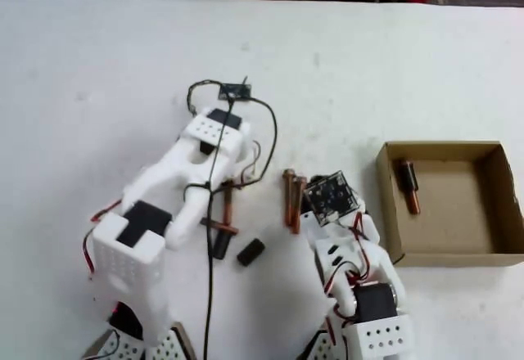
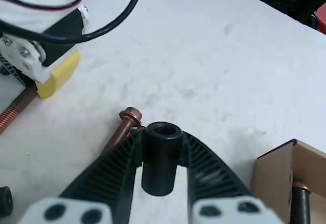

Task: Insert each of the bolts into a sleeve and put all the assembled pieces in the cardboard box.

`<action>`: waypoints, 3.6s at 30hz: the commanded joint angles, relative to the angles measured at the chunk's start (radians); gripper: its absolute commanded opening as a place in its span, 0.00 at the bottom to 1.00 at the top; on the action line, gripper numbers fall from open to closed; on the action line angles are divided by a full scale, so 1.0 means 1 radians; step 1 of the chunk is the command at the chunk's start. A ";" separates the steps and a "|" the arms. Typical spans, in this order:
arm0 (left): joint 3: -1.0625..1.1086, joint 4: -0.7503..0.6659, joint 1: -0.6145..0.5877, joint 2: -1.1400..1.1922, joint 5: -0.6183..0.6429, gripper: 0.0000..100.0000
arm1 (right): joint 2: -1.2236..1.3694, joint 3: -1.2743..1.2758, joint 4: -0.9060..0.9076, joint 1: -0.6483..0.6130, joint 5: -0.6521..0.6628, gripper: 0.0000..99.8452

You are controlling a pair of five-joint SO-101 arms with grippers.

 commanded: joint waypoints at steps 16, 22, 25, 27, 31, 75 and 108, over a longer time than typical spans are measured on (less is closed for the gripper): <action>-0.014 -0.035 0.022 0.012 -0.157 0.02 | -0.015 -0.006 0.005 0.002 -0.115 0.02; -0.018 -0.041 0.022 0.005 -0.164 0.02 | -0.015 -0.006 0.005 0.002 -0.115 0.02; -0.038 -0.034 0.024 0.002 -0.166 0.02 | -0.015 0.000 0.005 0.002 -0.115 0.02; -0.071 -0.023 0.024 0.002 -0.166 0.02 | -0.015 0.014 -0.001 0.002 -0.115 0.02; -0.173 0.044 0.024 0.002 -0.166 0.02 | -0.015 0.018 -0.002 0.002 -0.117 0.02; -0.031 0.149 -0.084 -0.837 -0.307 0.02 | -0.008 0.043 -0.344 -0.432 -0.281 0.02; 0.600 -0.371 0.090 -1.538 -0.244 0.02 | -0.005 0.043 -0.441 -0.487 -0.439 0.02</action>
